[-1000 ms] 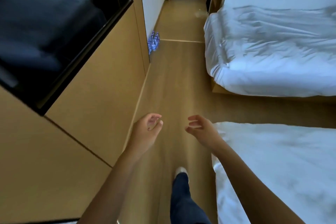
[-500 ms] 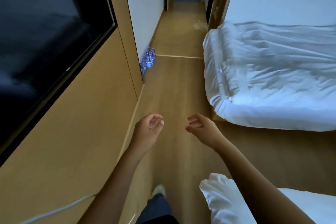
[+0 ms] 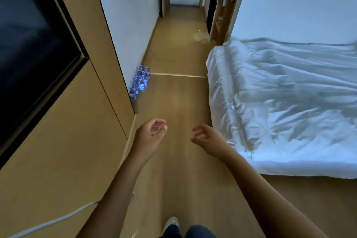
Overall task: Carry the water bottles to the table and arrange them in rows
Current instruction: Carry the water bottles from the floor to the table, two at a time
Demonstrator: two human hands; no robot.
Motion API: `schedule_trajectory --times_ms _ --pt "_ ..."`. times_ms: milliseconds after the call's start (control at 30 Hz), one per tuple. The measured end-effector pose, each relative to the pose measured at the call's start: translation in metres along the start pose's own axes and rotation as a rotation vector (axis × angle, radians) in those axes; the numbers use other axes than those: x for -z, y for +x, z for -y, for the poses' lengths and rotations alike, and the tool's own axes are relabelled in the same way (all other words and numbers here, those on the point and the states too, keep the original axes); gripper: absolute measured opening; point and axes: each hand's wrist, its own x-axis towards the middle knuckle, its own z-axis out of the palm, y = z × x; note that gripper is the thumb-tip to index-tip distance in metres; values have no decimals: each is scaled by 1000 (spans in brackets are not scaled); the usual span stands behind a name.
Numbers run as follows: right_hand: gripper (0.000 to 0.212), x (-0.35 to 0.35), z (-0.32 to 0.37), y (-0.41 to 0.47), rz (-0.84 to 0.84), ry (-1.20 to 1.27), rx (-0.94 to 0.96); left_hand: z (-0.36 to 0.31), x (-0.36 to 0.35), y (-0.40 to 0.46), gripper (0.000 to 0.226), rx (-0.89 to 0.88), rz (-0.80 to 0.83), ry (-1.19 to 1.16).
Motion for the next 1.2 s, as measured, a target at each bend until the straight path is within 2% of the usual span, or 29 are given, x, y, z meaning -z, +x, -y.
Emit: schedule_trajectory --times_ms 333,500,767,1033,1200 --pt "31 46 5 227 94 -7 -12 1 -28 214 9 92 -39 -70" --pt "27 88 21 367 134 -13 26 -12 -58 344 9 105 -99 -57" --pt "32 155 50 549 166 -71 47 -39 -84 524 12 172 -142 -46" --pt "35 176 73 716 226 -98 20 -20 -94 691 13 209 -136 -37" --pt "33 176 111 843 250 -111 -2 -2 -84 820 15 234 -182 -66"
